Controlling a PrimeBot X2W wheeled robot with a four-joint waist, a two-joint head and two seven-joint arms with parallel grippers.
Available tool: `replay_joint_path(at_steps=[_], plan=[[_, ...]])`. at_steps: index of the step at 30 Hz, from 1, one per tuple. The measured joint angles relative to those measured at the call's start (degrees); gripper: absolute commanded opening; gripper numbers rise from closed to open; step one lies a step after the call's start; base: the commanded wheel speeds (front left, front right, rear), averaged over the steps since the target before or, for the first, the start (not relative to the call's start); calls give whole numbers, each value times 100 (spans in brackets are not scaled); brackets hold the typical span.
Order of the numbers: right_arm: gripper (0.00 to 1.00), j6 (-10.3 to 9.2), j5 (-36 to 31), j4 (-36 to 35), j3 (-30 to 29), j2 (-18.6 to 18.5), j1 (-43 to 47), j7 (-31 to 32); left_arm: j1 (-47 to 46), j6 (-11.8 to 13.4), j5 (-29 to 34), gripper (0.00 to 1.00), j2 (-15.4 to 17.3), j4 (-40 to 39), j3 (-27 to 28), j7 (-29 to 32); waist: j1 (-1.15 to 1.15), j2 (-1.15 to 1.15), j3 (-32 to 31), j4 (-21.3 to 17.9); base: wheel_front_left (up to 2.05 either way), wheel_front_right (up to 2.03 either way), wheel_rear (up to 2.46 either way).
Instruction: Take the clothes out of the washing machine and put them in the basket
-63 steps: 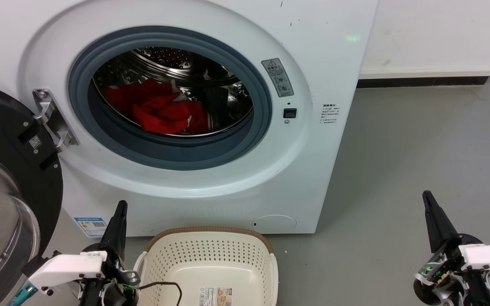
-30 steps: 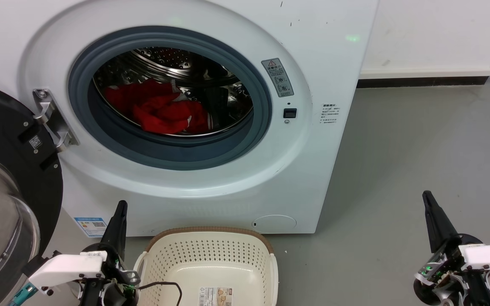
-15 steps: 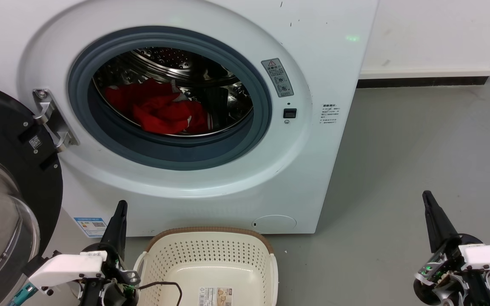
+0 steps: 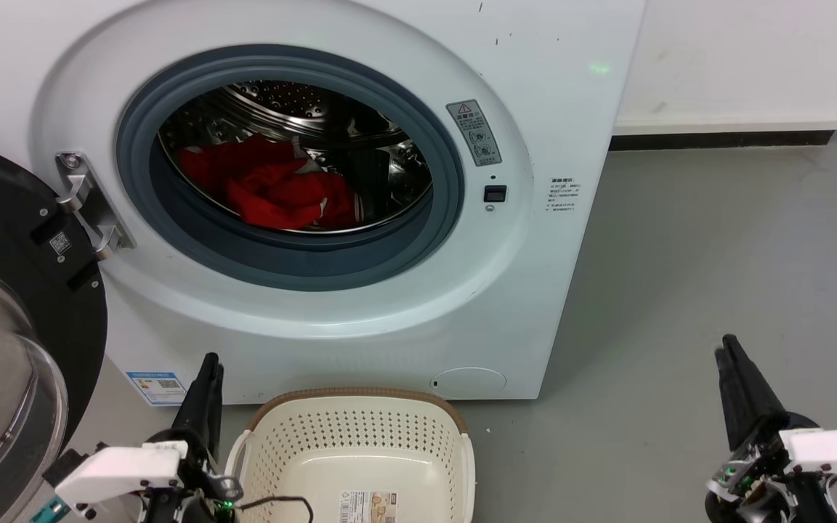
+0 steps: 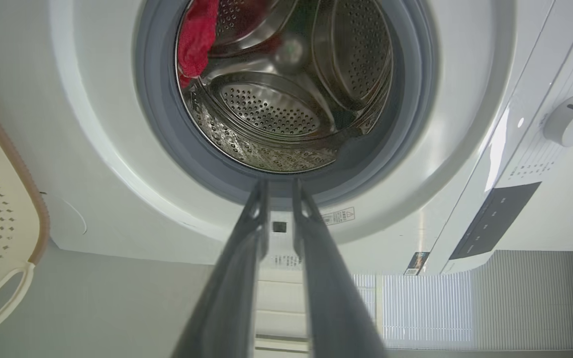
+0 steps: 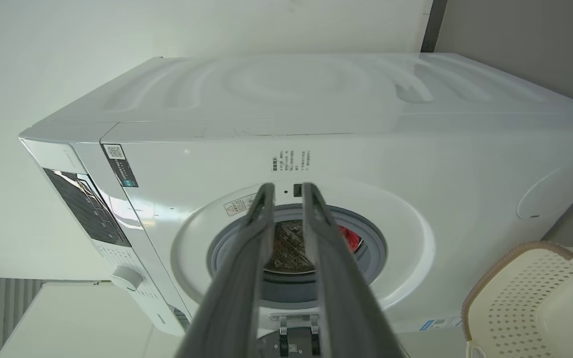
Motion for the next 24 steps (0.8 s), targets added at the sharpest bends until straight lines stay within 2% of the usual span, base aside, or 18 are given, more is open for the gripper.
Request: replay_joint_path(at_steps=[6, 13, 24], plan=[[100, -1, -5, 82, 101, 2, 179, -92, 182, 8, 7, 100, -11, 131, -93, -100, 0, 0, 0, -1, 0, 0, 0], [100, -1, -360, -103, 325, 7, 214, -346, 181, 8, 354, 100, -13, 13, -226, -346, 0, 0, -8, 8, 0, 0, 0], [100, -1, -1543, -415, 417, 7, 276, -615, 177, 16, 1406, 100, -13, -216, -277, -613, 0, 0, -15, 37, 0, 0, 0]])
